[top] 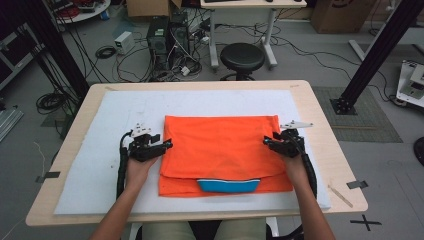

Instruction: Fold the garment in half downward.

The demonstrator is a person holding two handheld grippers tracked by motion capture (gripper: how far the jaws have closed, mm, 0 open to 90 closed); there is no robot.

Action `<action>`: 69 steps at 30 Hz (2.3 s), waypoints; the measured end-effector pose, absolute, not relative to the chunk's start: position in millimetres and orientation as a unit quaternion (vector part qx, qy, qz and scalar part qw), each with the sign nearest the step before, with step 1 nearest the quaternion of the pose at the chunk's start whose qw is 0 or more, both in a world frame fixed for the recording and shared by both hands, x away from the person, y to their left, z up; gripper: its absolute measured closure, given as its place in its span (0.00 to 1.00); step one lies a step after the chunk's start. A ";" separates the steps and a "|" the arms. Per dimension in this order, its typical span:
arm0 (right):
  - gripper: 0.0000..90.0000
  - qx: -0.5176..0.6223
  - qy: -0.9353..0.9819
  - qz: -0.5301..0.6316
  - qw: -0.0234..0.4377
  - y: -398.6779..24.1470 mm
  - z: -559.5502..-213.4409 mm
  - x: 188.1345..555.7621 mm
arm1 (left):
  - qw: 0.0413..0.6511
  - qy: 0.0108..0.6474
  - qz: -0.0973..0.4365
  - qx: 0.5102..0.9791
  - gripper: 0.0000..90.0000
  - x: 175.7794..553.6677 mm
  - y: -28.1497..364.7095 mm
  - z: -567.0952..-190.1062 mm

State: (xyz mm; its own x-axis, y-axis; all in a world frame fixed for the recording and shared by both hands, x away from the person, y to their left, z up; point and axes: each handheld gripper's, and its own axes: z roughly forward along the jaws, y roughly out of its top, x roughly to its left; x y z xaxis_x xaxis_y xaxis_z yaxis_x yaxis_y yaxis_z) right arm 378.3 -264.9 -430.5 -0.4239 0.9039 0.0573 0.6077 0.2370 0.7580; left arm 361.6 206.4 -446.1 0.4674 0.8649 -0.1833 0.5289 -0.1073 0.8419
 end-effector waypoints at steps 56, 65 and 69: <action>0.34 0.504 0.731 0.392 0.242 -285.9 -423.2 327.0 | 0.528 0.456 0.192 0.690 0.23 322.1 226.8 -437.7; 0.43 0.535 0.744 0.351 0.191 -282.1 -442.3 349.5 | 0.475 0.480 0.157 0.721 0.28 329.3 219.1 -447.1; 0.54 0.541 0.745 0.344 0.184 -281.9 -448.0 350.3 | 0.438 0.483 0.144 0.744 0.39 328.2 209.3 -452.5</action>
